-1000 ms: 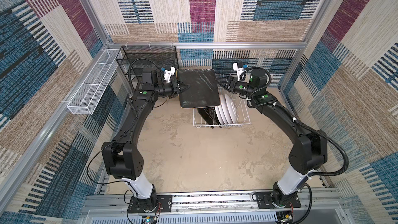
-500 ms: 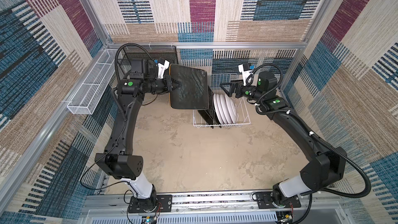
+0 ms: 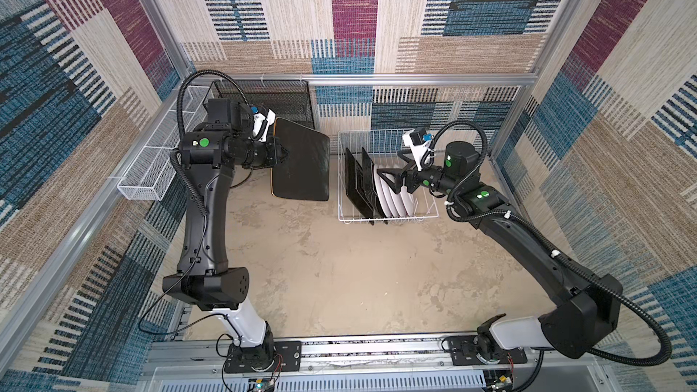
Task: Unload the plates from the dish rack
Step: Place a plate at the top-left of the table.
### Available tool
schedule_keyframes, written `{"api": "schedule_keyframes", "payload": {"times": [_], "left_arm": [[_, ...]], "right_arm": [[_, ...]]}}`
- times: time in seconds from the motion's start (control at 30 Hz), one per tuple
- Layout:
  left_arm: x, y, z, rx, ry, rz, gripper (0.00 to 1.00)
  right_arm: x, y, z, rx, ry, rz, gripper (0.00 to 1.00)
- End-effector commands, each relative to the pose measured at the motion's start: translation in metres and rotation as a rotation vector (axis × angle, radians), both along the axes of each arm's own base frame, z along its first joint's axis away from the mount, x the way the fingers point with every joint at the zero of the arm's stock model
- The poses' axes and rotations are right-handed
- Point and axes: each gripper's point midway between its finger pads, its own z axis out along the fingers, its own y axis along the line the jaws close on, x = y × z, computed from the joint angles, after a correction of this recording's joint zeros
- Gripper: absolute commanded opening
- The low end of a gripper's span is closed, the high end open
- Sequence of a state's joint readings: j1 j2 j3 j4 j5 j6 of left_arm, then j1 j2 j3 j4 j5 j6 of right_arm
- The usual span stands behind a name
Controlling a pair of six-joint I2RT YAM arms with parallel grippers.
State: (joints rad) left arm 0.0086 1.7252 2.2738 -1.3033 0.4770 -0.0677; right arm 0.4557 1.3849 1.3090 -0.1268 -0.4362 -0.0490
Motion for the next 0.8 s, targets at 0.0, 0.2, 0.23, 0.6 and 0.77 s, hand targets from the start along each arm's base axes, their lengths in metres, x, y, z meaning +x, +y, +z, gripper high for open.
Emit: {"api": "schedule_keyframes", "payload": {"times": [0.0, 0.2, 0.23, 0.6, 0.77], "left_arm": [[0.004, 0.016, -0.01, 0.075, 0.006, 0.019, 0.0], [0.013, 0.029, -0.044, 0.136, 0.08, 0.021, 0.0], [0.017, 0.03, -0.05, 0.148, 0.09, 0.015, 0.0], [0.048, 0.043, -0.117, 0.213, 0.236, -0.009, 0.0], [0.063, 0.049, -0.144, 0.179, 0.287, -0.026, 0.0]], "right_arm": [[-0.005, 0.006, 0.004, -0.046, -0.097, 0.011, 1.0], [-0.016, 0.019, -0.007, -0.088, -0.118, 0.05, 1.0], [-0.017, 0.022, -0.009, -0.095, -0.117, 0.056, 1.0], [-0.022, 0.028, -0.016, -0.091, -0.08, 0.063, 1.0], [-0.022, 0.028, -0.018, -0.098, -0.06, 0.063, 1.0]]}}
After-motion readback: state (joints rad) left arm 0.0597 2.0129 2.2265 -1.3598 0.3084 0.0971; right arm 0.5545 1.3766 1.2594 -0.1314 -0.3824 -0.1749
